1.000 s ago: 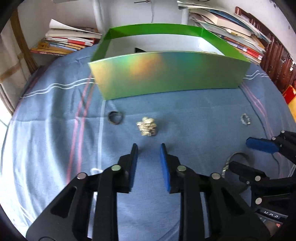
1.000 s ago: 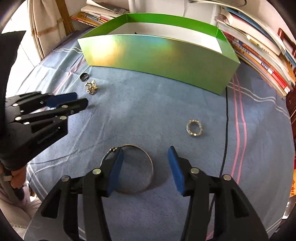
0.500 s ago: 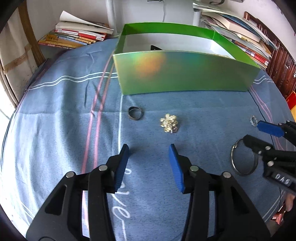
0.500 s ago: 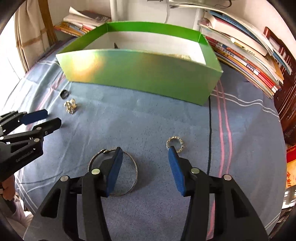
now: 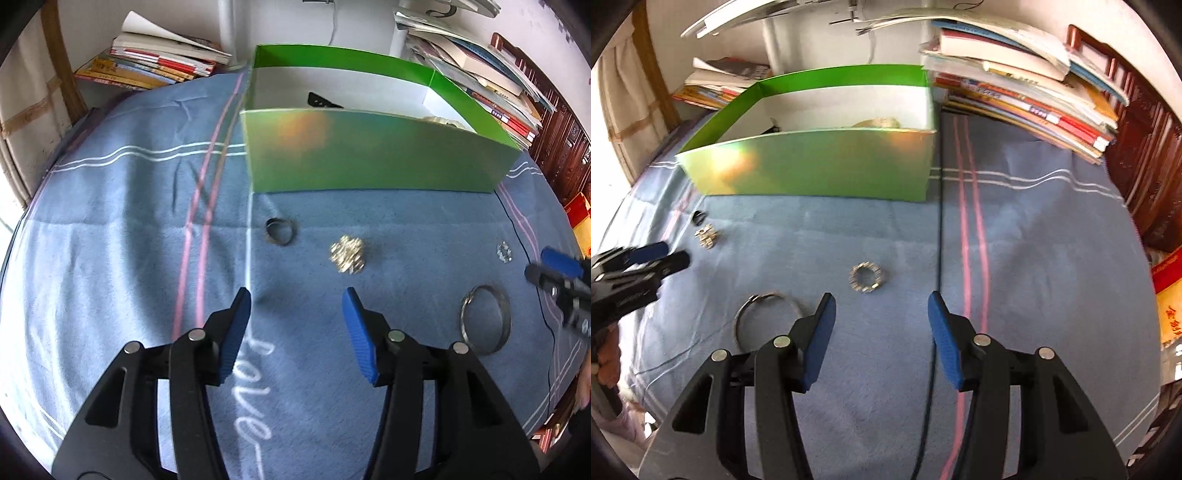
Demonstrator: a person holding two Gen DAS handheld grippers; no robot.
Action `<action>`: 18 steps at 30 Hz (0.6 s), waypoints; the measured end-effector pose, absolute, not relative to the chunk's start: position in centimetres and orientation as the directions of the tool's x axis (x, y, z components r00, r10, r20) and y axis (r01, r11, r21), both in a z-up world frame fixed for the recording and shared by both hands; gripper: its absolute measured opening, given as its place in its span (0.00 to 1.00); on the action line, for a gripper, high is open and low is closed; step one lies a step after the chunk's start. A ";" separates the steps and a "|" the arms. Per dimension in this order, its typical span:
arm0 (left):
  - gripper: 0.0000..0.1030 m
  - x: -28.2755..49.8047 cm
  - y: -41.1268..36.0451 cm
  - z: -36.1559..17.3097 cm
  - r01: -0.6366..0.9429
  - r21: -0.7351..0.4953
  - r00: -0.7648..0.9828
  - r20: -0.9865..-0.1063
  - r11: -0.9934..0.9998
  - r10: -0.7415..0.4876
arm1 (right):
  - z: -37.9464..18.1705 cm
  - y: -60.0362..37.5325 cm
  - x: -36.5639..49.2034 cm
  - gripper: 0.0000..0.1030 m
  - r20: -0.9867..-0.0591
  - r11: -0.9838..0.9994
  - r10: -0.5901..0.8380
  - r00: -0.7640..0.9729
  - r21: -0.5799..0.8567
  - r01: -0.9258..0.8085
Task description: Organize jewelry
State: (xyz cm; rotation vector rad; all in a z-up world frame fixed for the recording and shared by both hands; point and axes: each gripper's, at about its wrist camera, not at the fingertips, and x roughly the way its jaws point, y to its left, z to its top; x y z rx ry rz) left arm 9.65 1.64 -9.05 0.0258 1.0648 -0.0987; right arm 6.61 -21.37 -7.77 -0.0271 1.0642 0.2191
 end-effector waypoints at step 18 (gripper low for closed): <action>0.28 12.7 -2.5 -9.7 0.193 -0.029 0.462 -0.879 0.981 -0.117 | -9.6 -18.2 6.0 0.35 -0.886 0.961 0.202 0.418 0.096 -0.261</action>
